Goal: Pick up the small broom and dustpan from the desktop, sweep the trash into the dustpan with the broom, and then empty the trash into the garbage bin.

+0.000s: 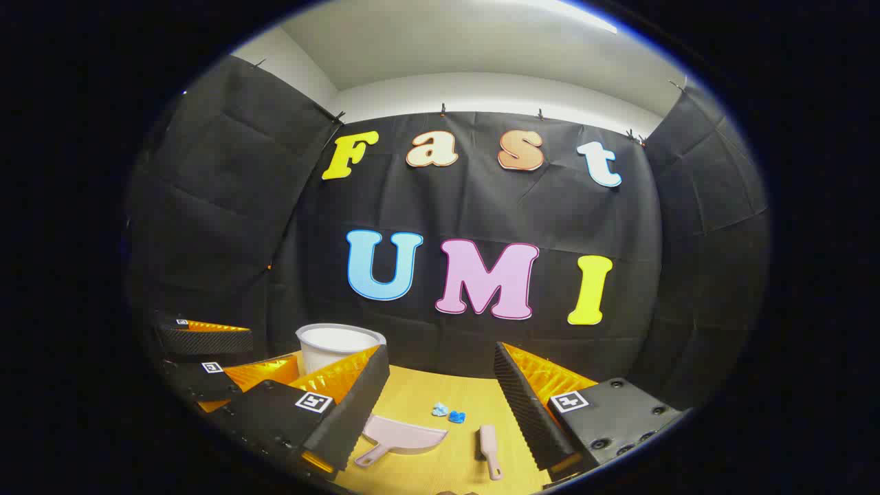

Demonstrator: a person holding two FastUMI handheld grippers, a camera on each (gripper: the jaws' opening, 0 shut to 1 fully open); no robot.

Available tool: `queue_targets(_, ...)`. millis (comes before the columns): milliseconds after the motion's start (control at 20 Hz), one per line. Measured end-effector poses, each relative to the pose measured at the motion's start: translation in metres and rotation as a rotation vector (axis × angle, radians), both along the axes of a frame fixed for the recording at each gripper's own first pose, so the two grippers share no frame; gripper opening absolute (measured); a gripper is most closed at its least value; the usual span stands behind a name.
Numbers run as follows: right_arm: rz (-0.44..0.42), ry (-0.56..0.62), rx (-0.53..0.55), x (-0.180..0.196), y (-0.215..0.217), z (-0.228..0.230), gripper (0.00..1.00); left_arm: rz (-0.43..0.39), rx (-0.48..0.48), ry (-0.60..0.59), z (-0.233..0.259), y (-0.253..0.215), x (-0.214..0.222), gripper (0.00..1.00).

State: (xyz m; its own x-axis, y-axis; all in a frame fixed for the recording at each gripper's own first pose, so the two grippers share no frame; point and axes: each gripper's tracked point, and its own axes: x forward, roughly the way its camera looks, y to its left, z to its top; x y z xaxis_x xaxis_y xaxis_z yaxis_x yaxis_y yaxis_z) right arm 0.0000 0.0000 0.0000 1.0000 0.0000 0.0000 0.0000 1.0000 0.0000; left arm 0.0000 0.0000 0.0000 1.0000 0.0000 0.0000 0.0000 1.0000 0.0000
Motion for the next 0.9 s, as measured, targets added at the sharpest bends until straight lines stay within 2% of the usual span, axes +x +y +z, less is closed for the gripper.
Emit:
queue_targets(350,-0.018,0.003,-0.004,0.001,-0.006,-0.001,0.97,-0.021,-0.142,-0.062,0.019,-0.002,-0.001,0.80)
queue_targets(700,-0.047,0.031,0.003,0.004,-0.010,-0.010,0.97,-0.020,-0.100,-0.069,0.018,0.000,0.004,0.80)
queue_targets(900,-0.075,0.044,-0.016,0.004,-0.015,-0.012,0.98,-0.060,-0.095,-0.035,0.003,-0.009,0.007,0.80)
